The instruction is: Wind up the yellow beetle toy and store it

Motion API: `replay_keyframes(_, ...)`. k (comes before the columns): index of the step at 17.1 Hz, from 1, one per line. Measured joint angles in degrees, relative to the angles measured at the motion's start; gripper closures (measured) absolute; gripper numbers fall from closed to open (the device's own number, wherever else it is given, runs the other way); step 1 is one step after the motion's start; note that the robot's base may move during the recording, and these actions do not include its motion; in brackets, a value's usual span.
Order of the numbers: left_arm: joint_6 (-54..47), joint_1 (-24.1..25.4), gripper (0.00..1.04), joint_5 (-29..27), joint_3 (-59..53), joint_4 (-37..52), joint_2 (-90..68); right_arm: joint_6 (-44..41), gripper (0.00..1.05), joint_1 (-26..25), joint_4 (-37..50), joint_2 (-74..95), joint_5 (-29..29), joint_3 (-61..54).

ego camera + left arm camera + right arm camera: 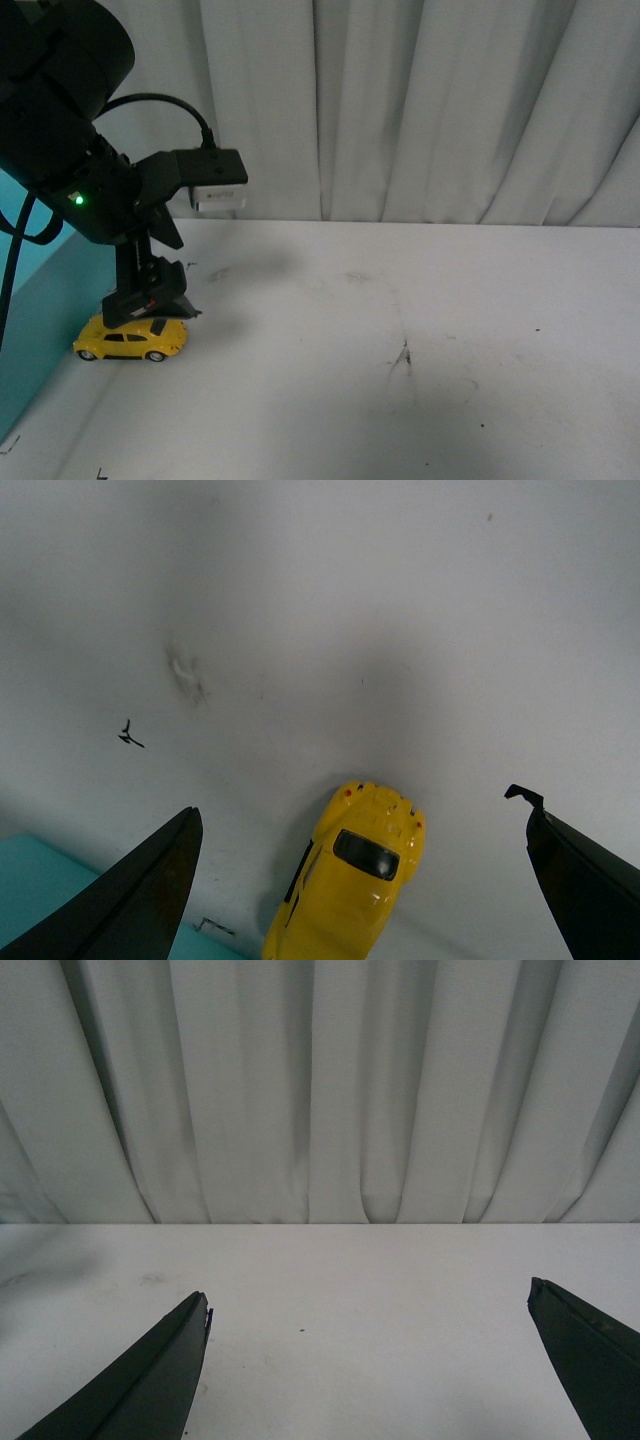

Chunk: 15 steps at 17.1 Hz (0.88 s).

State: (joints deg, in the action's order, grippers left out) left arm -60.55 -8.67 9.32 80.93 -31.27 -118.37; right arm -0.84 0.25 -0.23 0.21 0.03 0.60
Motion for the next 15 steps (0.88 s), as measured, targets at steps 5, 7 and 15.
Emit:
replay_keyframes(5,-5.5,0.6,0.07,-3.2,0.3,-1.9,-3.8,0.0,0.07,0.0,0.0,0.0,0.0,0.0)
replay_keyframes(7,-13.5,1.6,0.07,-8.4,0.3,-0.1,-7.2,0.0,0.07,0.0,0.0,0.0,0.0,0.0)
replay_keyframes(15,-11.0,2.6,0.41,-16.2,1.4,-0.8,-9.7,0.0,0.07,0.0,0.0,0.0,0.0,0.0)
